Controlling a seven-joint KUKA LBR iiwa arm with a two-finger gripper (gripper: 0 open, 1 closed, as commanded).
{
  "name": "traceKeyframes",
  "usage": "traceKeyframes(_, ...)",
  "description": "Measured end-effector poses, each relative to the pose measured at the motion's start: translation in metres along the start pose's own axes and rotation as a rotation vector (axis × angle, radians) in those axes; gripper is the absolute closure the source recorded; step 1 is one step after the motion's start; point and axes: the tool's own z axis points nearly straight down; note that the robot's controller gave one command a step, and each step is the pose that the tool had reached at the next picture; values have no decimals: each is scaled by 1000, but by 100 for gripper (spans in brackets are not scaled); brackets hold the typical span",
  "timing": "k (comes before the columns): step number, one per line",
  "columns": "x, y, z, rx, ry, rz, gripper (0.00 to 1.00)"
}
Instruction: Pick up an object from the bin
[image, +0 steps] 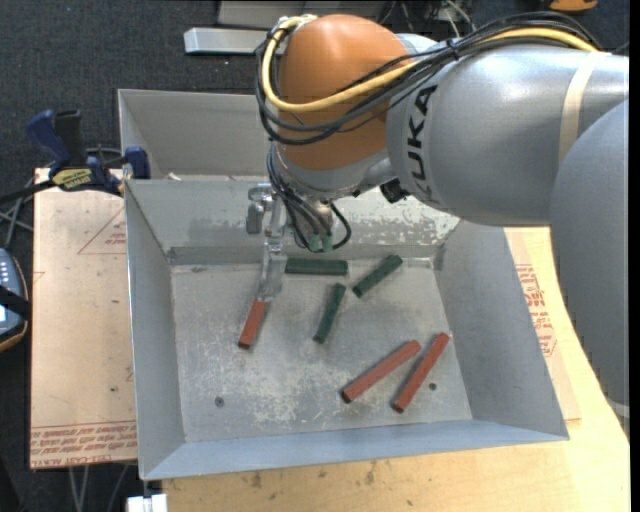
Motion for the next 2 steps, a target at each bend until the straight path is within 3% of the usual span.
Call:
traceKeyframes(1, -4, -6, 48, 0, -2, -154, 0)
traceKeyframes(2, 0, -28, 83, 0, 0, -472, 0)
